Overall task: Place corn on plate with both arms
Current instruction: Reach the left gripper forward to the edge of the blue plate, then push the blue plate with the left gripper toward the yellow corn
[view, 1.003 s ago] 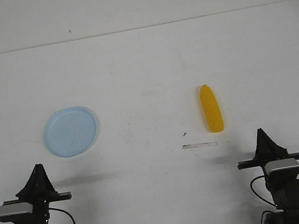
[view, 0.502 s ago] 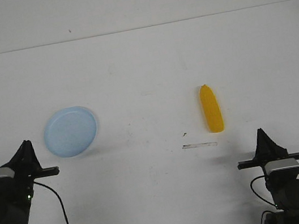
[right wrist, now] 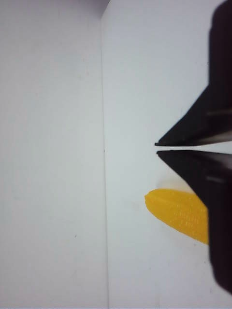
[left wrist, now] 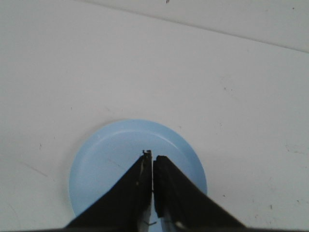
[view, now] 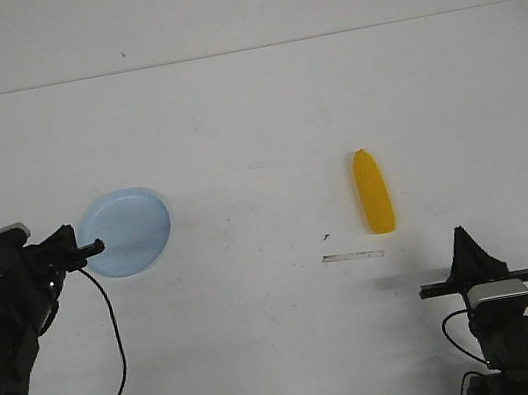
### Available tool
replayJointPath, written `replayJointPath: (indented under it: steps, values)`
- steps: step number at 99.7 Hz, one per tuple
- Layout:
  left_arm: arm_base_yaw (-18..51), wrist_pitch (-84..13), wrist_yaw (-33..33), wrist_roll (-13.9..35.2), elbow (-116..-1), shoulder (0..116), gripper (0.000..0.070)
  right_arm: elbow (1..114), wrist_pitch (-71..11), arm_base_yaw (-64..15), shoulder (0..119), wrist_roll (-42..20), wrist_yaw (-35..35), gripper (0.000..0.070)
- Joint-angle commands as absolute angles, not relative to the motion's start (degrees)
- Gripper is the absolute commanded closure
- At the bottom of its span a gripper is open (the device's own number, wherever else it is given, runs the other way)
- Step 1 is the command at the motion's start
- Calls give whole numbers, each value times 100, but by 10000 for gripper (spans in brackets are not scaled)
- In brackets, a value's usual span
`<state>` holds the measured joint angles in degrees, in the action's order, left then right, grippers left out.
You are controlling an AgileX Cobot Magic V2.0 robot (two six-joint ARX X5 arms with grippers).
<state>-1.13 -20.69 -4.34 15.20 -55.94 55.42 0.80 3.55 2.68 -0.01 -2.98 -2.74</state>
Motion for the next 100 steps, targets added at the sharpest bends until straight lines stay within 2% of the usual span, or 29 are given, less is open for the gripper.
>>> replayJointPath:
  steps: [1,10,19,30,48,67,71,82,95,100]
  values:
    - [-296,-2128,-864,2091,-5697,5789,699,73,423,270,5,-276,-257,687]
    - [-609,-2185,-1833,2370,-5697,6132,699,73,423,270,5,-276,-257,687]
    - [-991,-2185,-2869,2394,-5699,6532,699,73,423,270,8,-276,-257,687]
    - [-1455,-2233,-3483,2388,-5769,7072,698,73,423,270,5,-276,-257,687]
    - [-2064,-2399,-3496,2379,-6034,7867,699,73,423,270,5,-276,-255,687]
    - [-2405,-2388,-3441,2338,-6136,8436,688,73,423,270,5,-276,-257,687]
    - [-2434,-2410,-3350,2329,-6136,8523,665,73,423,270,5,-276,-255,687]
    - [-2440,-2438,-2858,2099,-6136,8687,526,73,423,270,5,-276,-257,687]
    - [-2425,-2423,-2692,1817,-6136,8755,519,73,423,270,5,-276,-255,687]
    - [-2412,-2416,-2692,1754,-6136,8774,470,73,423,270,5,-276,-257,687]
